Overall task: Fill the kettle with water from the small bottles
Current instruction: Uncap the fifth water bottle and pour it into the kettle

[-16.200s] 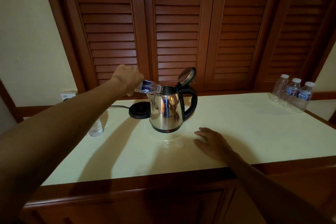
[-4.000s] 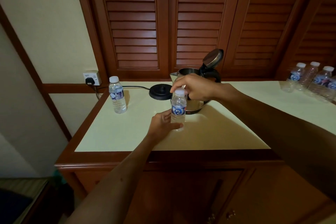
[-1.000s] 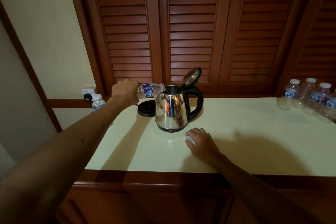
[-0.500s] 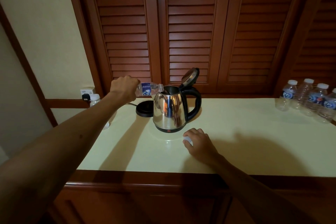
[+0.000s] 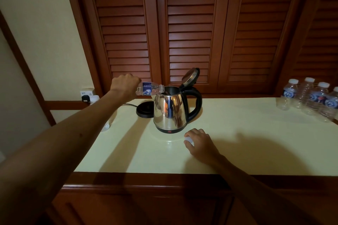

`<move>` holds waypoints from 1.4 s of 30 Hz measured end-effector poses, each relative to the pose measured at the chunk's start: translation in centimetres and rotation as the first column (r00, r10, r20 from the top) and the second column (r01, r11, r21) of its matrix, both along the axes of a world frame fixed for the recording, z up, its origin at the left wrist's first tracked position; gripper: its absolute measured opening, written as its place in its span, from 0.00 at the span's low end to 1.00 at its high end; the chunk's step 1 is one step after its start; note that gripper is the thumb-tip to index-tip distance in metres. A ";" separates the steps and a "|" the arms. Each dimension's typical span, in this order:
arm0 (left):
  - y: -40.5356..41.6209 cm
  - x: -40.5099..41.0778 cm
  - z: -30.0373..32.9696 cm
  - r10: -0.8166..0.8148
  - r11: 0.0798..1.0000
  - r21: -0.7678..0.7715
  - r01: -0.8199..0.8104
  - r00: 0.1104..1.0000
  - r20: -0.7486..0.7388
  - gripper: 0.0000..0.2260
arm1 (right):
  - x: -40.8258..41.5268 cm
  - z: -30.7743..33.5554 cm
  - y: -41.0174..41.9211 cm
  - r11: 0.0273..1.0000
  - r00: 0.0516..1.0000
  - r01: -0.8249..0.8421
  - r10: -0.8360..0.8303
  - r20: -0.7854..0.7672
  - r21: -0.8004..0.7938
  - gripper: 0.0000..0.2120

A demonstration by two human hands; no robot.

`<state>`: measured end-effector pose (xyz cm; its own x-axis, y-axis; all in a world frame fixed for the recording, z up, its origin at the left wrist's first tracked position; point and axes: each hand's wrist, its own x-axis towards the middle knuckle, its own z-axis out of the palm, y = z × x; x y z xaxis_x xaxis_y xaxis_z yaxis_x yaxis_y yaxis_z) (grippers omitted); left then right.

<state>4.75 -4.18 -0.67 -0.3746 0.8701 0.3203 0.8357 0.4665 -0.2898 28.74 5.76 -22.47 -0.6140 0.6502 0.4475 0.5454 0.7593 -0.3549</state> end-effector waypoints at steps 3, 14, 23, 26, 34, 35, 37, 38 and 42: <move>0.0 0.0 0.0 -0.006 1.000 -0.001 0.006 1.000 -0.007 0.23 | 0.0 0.0 0.0 1.000 1.000 -0.003 0.003 -0.002 -0.008 0.14; 0.3 0.0 0.1 -0.022 1.000 0.007 0.022 0.999 -0.031 0.24 | 0.0 -0.1 -0.1 1.000 1.000 0.008 -0.008 -0.003 0.002 0.14; 0.3 0.8 0.8 -0.022 1.000 -0.011 0.021 0.993 -0.114 0.25 | 0.0 -0.2 0.0 1.000 1.000 0.000 0.000 -0.021 0.018 0.14; 0.4 1.2 1.1 -0.026 1.000 -0.020 0.024 0.991 -0.128 0.25 | 0.0 -0.1 0.0 1.000 1.000 -0.001 0.002 -0.018 0.017 0.14; 0.8 1.5 1.6 -0.044 0.999 -0.028 0.040 0.985 -0.167 0.25 | 0.0 -0.1 0.1 1.000 1.000 0.001 -0.001 0.000 -0.010 0.15; 0.9 1.5 1.6 -0.049 0.999 -0.031 0.045 0.985 -0.168 0.25 | 0.0 -0.1 0.1 1.000 1.000 0.001 -0.001 0.000 -0.011 0.15; 1.1 1.6 1.7 -0.057 0.998 -0.034 0.052 0.984 -0.168 0.24 | 0.1 -0.2 0.1 1.000 1.000 0.002 -0.002 -0.005 -0.009 0.15; 1.2 1.6 1.8 -0.061 0.998 -0.032 0.056 0.983 -0.176 0.25 | 0.1 -0.2 0.1 1.000 1.000 0.000 0.000 -0.007 -0.009 0.15; 1.7 1.6 2.0 -0.074 0.997 -0.032 0.069 0.970 -0.231 0.28 | 0.1 -0.1 0.0 1.000 1.000 0.006 -0.006 -0.004 -0.004 0.15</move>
<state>6.30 -2.51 1.29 -0.2290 0.9001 0.3706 0.7753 0.3988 -0.4898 28.82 5.75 -22.62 -0.6083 0.6559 0.4469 0.5486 0.7544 -0.3603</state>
